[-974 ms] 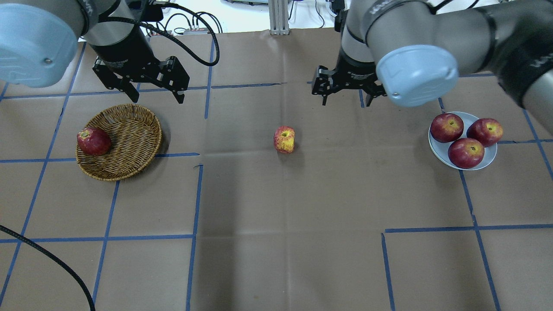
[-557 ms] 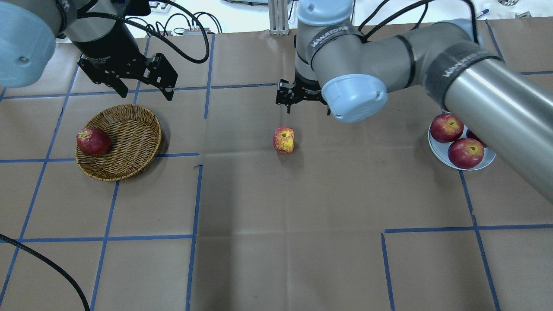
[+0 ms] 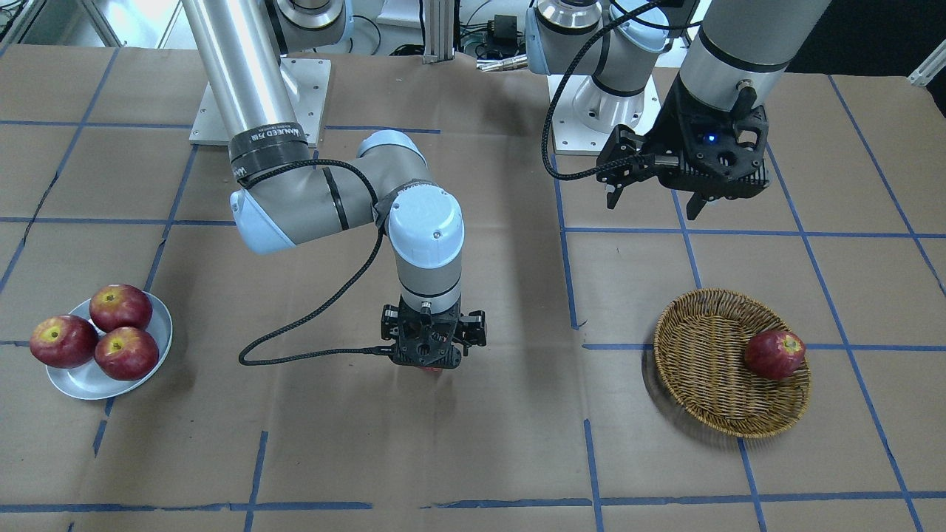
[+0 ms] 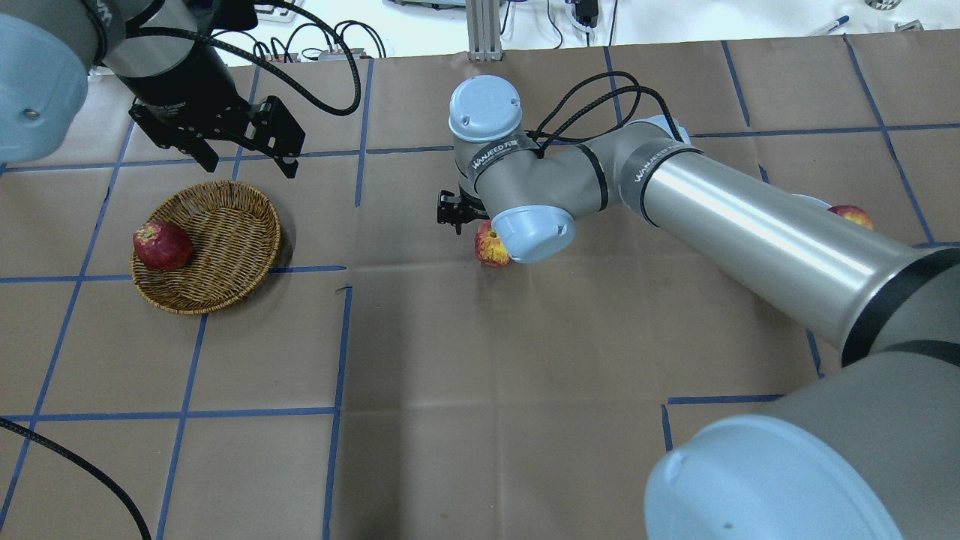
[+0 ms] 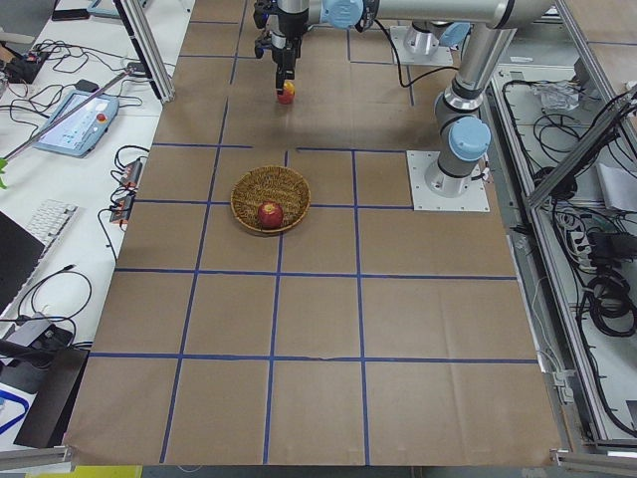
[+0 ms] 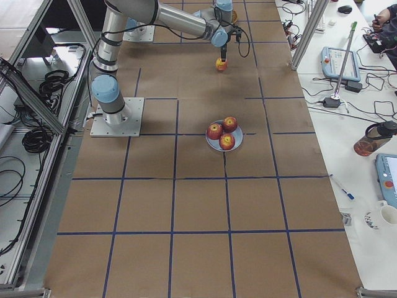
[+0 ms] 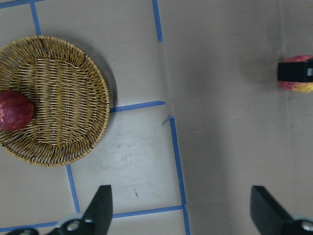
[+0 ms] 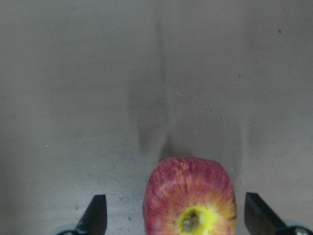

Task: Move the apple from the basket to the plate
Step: 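Lower the right gripper onto the yellow-red apple and grasp it, then carry the apple with the right gripper onto the white plate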

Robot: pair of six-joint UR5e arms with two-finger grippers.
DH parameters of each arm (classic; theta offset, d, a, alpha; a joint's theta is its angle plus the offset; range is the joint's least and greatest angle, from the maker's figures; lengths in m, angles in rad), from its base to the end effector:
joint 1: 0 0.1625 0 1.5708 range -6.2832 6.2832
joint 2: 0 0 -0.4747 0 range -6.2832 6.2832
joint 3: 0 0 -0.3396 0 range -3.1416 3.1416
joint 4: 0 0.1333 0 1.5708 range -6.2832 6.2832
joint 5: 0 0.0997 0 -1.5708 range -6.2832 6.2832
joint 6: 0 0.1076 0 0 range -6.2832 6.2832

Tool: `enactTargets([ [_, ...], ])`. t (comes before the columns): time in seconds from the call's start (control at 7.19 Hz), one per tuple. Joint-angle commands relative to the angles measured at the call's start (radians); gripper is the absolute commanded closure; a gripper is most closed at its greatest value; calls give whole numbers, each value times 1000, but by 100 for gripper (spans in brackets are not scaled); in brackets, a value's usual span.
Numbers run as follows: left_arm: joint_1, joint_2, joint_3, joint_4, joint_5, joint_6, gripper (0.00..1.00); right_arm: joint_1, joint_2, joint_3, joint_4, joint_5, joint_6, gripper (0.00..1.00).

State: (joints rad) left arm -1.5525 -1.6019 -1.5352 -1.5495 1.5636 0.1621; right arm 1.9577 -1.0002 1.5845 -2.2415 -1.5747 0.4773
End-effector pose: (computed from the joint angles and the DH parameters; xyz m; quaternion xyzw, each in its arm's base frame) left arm -0.1257 -0.4592 0.5335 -0.0719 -0.9973 0.0132 0.0024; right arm 0.3677 -0.5502 0.2761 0.0452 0.9980 -0.0400 0.0163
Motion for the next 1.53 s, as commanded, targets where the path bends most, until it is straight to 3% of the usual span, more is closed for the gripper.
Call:
enactTargets([
  [0.0,0,0,-6,3,1,0,1,0,23,8,-6,-4,-2,19],
  [0.14,0,2,-3,0,1,0,1,-2,21,8,3,-4,-3,39],
  [0.28,2,2,-3,0,3,0,1,-3,12,8,8,-2,-8,52],
  [0.56,2,0,-2,0,3,0,1,-32,-49,8,31,-10,-22,54],
  [0.7,3,0,0,0,3,0,1,-71,-119,6,124,-36,-98,54],
  [0.97,3,0,3,0,3,0,1,-286,-278,43,308,-54,-400,54],
  [1.39,3,0,4,-1,15,2,1,-613,-417,207,270,-39,-846,54],
])
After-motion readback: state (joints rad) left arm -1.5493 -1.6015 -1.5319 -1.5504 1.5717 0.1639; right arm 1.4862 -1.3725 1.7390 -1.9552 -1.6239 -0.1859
